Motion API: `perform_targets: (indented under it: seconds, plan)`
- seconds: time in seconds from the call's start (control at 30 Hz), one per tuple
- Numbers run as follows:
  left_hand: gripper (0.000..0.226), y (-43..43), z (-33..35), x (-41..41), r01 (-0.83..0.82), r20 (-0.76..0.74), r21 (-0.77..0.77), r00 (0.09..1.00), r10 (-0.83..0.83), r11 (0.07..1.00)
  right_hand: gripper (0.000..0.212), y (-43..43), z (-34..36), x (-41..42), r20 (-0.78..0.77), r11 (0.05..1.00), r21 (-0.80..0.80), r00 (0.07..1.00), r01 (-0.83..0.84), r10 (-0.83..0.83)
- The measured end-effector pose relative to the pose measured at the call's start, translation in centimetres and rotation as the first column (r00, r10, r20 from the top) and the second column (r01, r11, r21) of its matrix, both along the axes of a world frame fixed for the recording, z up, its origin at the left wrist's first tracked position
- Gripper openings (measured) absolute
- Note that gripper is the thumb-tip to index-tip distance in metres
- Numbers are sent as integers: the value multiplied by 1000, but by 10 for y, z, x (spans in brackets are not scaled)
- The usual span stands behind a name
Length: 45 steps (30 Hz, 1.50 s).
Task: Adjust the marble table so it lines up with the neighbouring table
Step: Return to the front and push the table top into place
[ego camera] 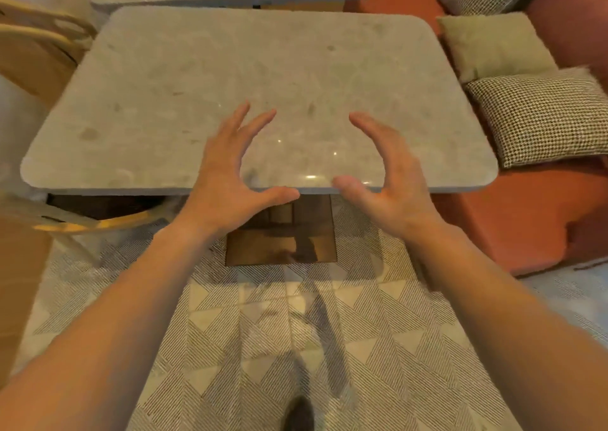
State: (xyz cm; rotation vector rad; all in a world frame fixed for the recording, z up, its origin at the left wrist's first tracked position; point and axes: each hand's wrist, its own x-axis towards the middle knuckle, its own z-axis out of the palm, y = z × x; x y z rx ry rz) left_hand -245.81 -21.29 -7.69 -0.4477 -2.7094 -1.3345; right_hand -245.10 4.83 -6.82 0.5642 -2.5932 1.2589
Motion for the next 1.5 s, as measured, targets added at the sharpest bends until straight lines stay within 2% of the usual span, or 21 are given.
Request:
perform_targets:
  seconds: [0.07, 0.13, 0.2, 0.3, 0.53, 0.63, 0.87, 1.17, 1.5]
  plan:
    - [116, -10, -27, -35, -60, 48, -260, 996, 75, 964, 102, 3, -26, -36, 42, 987, 158, 998, 33, -40]
    - [132, -22, -52, -67, -36, 95, -481, 991, 92, 876, 114, 4, -48, -70, 69, 930, 366, 996, 19, -47]
    - [138, -34, -72, -89, 46, 163, -618, 984, 71, 785, 126, 4, -64, -97, 107, 841, 540, 994, -39, -22]
    - [126, -45, -89, -105, 102, 161, -728, 987, 25, 678, 141, 3, -81, -121, 183, 744, 660, 983, -107, -21]
    - [117, -46, -98, -107, 30, 30, -765, 999, -11, 643, 138, -4, -106, -115, 140, 592, 799, 990, -108, -9]
    - [119, -45, -97, -107, 29, 27, -773, 1000, -12, 634, 135, -6, -109, -115, 80, 585, 810, 996, -49, -28]
    - [115, -42, -98, -115, 31, 12, -759, 999, -34, 650, 130, 4, -113, -128, 97, 562, 822, 995, -94, 25]
    - [123, 5, -100, -151, -24, 30, -737, 997, 68, 676, 129, 45, -105, -183, 73, 521, 849, 996, -87, 46]
    - [130, 39, -97, -183, -56, 41, -752, 991, 131, 656, 126, 74, -104, -235, 60, 503, 858, 993, -104, 104]
